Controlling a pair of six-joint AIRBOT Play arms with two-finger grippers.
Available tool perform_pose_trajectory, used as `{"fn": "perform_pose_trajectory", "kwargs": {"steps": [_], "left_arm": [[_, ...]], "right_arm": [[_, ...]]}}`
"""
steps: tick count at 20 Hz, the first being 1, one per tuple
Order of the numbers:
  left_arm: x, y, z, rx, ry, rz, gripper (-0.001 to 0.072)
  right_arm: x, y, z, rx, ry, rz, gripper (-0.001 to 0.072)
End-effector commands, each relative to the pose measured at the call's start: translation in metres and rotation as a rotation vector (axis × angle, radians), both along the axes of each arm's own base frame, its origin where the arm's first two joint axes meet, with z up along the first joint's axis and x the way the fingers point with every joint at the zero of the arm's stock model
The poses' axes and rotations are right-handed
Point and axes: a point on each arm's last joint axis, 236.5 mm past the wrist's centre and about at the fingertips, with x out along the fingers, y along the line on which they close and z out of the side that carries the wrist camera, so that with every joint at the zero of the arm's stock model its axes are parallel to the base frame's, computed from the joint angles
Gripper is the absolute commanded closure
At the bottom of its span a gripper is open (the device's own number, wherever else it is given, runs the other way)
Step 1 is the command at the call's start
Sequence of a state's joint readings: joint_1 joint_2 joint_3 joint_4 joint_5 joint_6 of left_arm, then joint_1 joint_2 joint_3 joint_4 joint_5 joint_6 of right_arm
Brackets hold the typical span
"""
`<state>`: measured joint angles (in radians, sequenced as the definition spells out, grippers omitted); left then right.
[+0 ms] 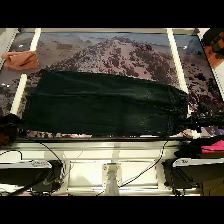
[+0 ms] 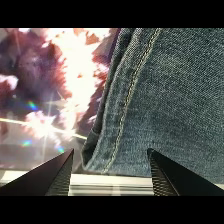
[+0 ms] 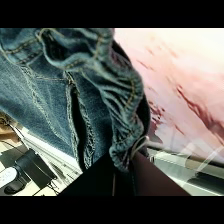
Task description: Fold the clothes and pants, and hang the long-sleeved shirts on hangers.
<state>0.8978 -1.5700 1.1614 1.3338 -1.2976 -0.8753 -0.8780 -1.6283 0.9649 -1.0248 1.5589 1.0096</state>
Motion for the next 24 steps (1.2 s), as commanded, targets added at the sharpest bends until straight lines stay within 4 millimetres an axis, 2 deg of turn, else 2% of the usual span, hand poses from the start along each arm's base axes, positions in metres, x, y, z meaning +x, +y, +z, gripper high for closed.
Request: {"fn": "perform_pose_trajectory", "kwargs": {"steps": [1, 6, 7, 8, 9, 10, 13, 16, 18, 21, 24], "left_arm": [[-0.002, -0.003, -0.011, -0.028, 0.019, 0.000, 0.0160], [0.002, -0.015, -0.020, -0.096, 0.018, 0.016, 0.0166], [0.004, -0.021, -0.022, -0.125, 0.015, 0.023, 0.0190], [0.005, -0.026, -0.023, -0.154, 0.016, 0.027, 0.0309], [0.004, -0.030, -0.023, -0.174, 0.021, 0.026, 0.0527], [0.004, -0.030, -0.022, -0.176, 0.023, 0.024, 0.0679], [0.000, -0.036, -0.004, -0.216, 0.040, -0.003, 0.0682], [0.008, -0.049, 0.036, -0.319, 0.018, -0.049, 0.0683], [0.033, -0.063, 0.074, -0.421, -0.104, -0.081, 0.0683], [0.098, -0.073, 0.131, -0.534, -0.422, -0.035, 0.0684], [0.161, -0.063, 0.169, -0.590, -0.657, 0.154, 0.0684]], "right_arm": [[-0.001, 0.002, 0.002, 0.012, 0.004, 0.006, 0.0662], [-0.002, 0.003, 0.003, 0.019, 0.006, 0.008, 0.0661], [-0.002, 0.003, 0.003, 0.019, 0.006, 0.008, 0.0662], [-0.003, 0.003, 0.004, 0.022, 0.007, 0.010, 0.0662], [-0.004, 0.005, 0.005, 0.029, 0.010, 0.013, 0.0662], [-0.005, 0.007, 0.007, 0.042, 0.013, 0.020, 0.0661], [-0.014, 0.016, 0.018, 0.102, 0.032, 0.050, 0.0662], [-0.014, 0.026, 0.046, 0.210, 0.014, 0.083, 0.0662], [0.009, 0.030, 0.070, 0.274, -0.106, 0.058, 0.0662], [0.064, 0.026, 0.114, 0.320, -0.415, -0.011, 0.0662], [0.124, 0.007, 0.151, 0.318, -0.639, -0.189, 0.0662]]}}
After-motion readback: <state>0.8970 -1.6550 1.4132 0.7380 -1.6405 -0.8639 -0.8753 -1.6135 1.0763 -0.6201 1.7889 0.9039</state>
